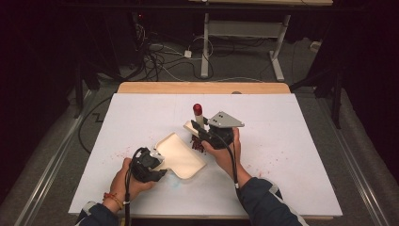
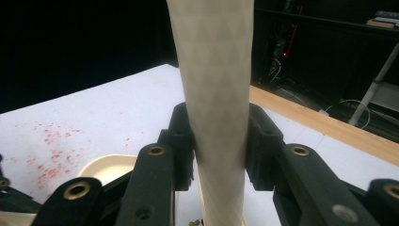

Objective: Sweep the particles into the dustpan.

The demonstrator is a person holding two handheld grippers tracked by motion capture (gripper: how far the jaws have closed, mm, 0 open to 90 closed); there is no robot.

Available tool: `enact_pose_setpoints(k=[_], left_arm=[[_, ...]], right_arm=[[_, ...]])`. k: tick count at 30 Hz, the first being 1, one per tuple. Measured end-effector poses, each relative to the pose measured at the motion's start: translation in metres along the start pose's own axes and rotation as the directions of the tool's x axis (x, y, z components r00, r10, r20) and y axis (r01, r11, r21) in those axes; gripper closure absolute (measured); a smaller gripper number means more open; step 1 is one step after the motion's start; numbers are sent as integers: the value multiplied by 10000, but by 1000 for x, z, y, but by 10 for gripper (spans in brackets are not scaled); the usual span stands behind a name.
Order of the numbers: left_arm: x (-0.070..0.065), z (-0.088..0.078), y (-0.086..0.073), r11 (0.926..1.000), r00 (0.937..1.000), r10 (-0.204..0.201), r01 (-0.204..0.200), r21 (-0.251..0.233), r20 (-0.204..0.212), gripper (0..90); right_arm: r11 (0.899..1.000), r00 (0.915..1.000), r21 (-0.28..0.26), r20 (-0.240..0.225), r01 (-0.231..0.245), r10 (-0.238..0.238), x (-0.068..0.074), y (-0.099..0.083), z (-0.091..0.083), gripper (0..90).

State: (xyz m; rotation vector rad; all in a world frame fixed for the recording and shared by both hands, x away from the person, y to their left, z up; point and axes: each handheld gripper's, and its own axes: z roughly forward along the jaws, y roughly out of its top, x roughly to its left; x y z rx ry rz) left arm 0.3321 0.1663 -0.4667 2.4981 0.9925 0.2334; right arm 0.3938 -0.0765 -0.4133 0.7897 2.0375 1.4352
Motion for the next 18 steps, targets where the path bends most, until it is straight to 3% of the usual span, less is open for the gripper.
enact_pose_setpoints(k=[18], left_arm=[[-1, 9, 13, 9999, 10000, -93, 93, 85, 9, 637]], right_arm=[[9997, 9998, -175, -127, -185, 183, 27, -1, -9, 687]])
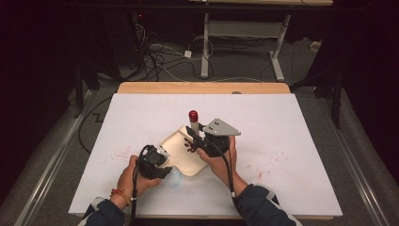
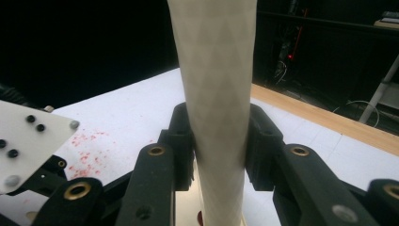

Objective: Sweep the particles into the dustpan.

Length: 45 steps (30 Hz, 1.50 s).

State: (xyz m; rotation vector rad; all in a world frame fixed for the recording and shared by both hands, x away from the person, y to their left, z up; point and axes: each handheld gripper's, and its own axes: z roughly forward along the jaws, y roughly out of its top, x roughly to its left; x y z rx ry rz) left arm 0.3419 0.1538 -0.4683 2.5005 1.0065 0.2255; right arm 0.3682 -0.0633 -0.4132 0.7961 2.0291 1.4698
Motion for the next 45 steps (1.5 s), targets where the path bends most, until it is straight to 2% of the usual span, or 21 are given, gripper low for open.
enact_pose_setpoints(k=[6, 12, 20, 22, 28, 31, 32, 35, 37, 39, 42, 45], left_arm=[[-1, 0, 0, 10000, 10000, -51, 51, 8, 0, 637], [-1, -1, 0, 10000, 10000, -39, 39, -40, 5, 636], [0, -2, -1, 10000, 10000, 6, -6, 3, 36, 637], [0, -2, -2, 10000, 10000, 17, -17, 18, 45, 637], [3, -4, -7, 10000, 10000, 34, -34, -61, 88, 637], [4, -6, -14, 10000, 9999, 39, -38, -76, 122, 637], [5, -7, -16, 9999, 9999, 46, -44, -129, 153, 637], [7, -10, -22, 9999, 9999, 57, -56, -86, 159, 637], [8, -11, -24, 10000, 9998, 39, -37, -89, 171, 637], [8, -12, -26, 10000, 9998, 55, -54, -52, 168, 637], [6, -15, -28, 9998, 9998, 186, -187, 91, 64, 637], [6, -18, -30, 9995, 9997, 241, -243, 199, 78, 637]], right_arm=[[9999, 9999, -97, 32, 102, -101, 12, 0, -3, 689], [9995, 9995, -194, -206, 235, -239, 23, 2, -3, 695], [9997, 9989, -207, -466, 86, -96, 26, 4, -3, 700], [9997, 9991, -217, -398, 121, -130, 25, 4, -3, 701], [9989, 9994, -450, -312, -162, 148, 16, 7, -10, 701], [9959, 9988, -821, -345, -380, 353, 11, 12, -18, 701], [9958, 9989, -877, -419, -252, 216, 8, 16, -23, 701], [9952, 9990, -933, -357, -290, 258, 5, 20, -27, 701], [9935, 9991, -1081, -250, -357, 332, -1, 22, -32, 701], [9917, 9997, -1273, -135, -196, 180, -6, 22, -38, 701], [9937, 9999, -1116, 102, -44, 55, -15, 21, -45, 702], [9935, 9991, -1122, 343, -208, 248, -26, 19, -53, 701]])
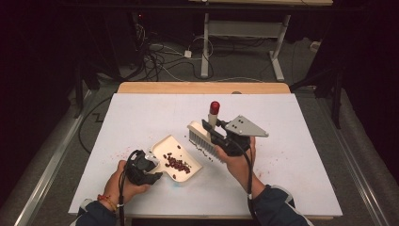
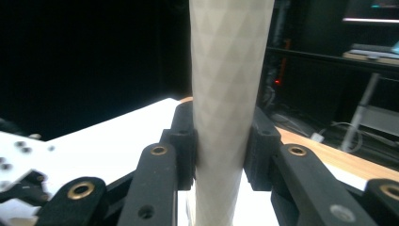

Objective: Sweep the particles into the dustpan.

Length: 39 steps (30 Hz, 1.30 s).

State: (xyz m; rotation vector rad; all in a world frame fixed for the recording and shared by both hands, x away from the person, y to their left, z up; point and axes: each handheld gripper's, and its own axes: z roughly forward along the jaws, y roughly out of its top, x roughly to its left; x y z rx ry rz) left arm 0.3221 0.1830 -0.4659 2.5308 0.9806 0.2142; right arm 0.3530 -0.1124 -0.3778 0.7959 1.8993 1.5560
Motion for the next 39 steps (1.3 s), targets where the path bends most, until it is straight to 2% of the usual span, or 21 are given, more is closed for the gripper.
enact_pose_setpoints(k=[1, 2, 5, 7, 10, 12, 15, 19, 21, 27, 29, 33, 39], left_arm=[[0, -1, 0, 10000, 10000, -5, 5, 15, -4, 637], [-1, -1, 0, 10000, 10000, -8, 8, 12, -18, 637], [-1, 0, 0, 9999, 10000, -80, 81, 77, -32, 637], [0, 1, 0, 9998, 9998, -209, 209, 66, 31, 637], [-2, 1, 1, 9998, 9999, -153, 154, 91, -43, 637], [-3, 1, 1, 9999, 9999, -154, 154, 72, -36, 637], [-5, 2, 2, 9999, 9999, -153, 153, 55, -19, 637], [-9, 3, 2, 9998, 9998, -194, 194, 60, -46, 637], [-11, 3, 3, 9998, 9997, -215, 215, 23, -80, 637], [-16, 4, 6, 10000, 9999, -61, 61, 67, -95, 636], [-19, 4, 7, 9999, 10000, -16, 16, 132, 19, 636], [-24, 3, 9, 9999, 10000, -39, 39, 159, 1, 637], [-23, 5, 9, 9997, 9999, -155, 154, 211, 58, 637]], right_arm=[[10000, 9998, -31, 179, 0, 1, -8, 0, -3, 701], [10000, 9998, -31, 179, 0, 1, -8, 0, -3, 701], [9998, 9984, 185, 556, 63, -73, -16, -7, -3, 702], [9994, 9973, 346, 737, 25, -50, -22, -12, 1, 702], [9978, 9948, 649, 1003, 99, -164, -26, -20, 8, 701], [9946, 9957, 1032, 918, 62, -158, -26, -25, 10, 701], [9939, 9954, 1083, 903, 213, -312, -24, -28, 10, 701], [9926, 9970, 1163, 647, 348, -425, -13, -28, 10, 701], [9899, 9965, 1264, 456, 639, -702, -2, -28, 11, 700], [9897, 9961, 1216, -551, 757, -694, 26, -27, 15, 700], [9880, 9942, 1217, -612, 955, -886, 34, -27, 16, 699], [9880, 9926, 1203, -844, 967, -868, 39, -28, 17, 698], [9919, 9918, 1097, -1167, 643, -514, 44, -26, 14, 700]])
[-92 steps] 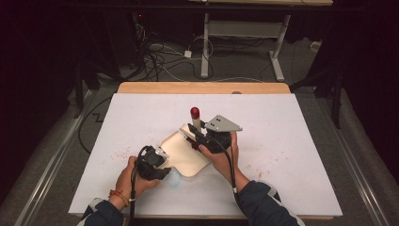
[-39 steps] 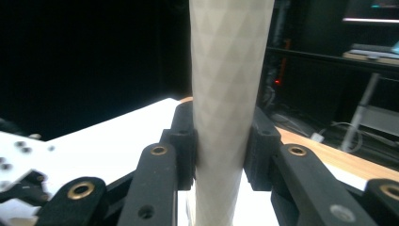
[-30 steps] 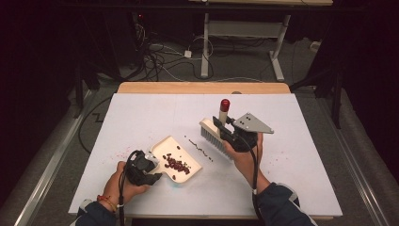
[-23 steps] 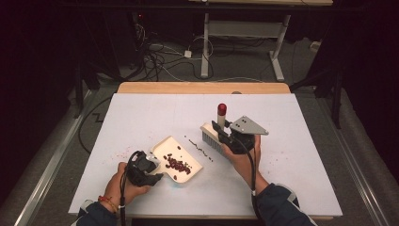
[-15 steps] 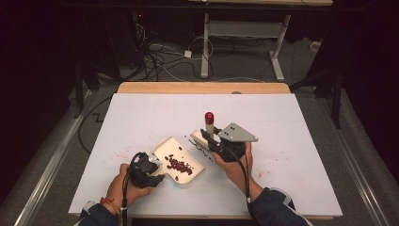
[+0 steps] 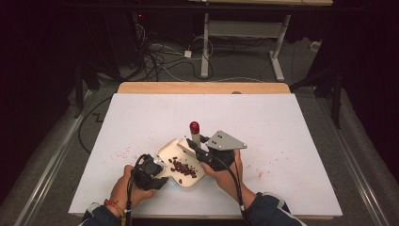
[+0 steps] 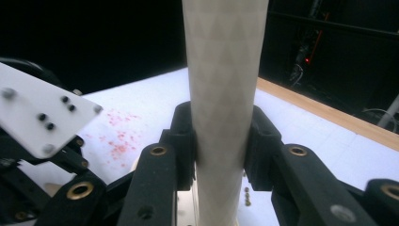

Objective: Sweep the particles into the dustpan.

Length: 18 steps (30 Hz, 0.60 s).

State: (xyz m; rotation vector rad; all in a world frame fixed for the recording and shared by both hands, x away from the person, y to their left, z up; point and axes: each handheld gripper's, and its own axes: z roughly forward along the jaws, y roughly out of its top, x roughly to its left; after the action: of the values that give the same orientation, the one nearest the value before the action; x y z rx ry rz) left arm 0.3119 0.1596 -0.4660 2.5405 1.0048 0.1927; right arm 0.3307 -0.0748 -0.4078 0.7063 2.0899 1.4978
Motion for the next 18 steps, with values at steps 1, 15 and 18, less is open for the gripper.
enact_pose_setpoints(k=[1, 15, 18], left_arm=[[0, 0, 0, 10000, 10000, -7, 7, -17, -10, 637], [5, -3, -2, 10000, 9999, 70, -69, -34, 148, 638], [8, -3, -3, 10000, 9998, 38, -38, 4, 213, 638]], right_arm=[[10000, 9999, -32, -135, -23, 22, 0, 1, -1, 700], [9967, 9984, -736, -471, -333, 299, -15, 24, -17, 701], [9959, 9991, -797, -134, -418, 409, -27, 35, -17, 700]])
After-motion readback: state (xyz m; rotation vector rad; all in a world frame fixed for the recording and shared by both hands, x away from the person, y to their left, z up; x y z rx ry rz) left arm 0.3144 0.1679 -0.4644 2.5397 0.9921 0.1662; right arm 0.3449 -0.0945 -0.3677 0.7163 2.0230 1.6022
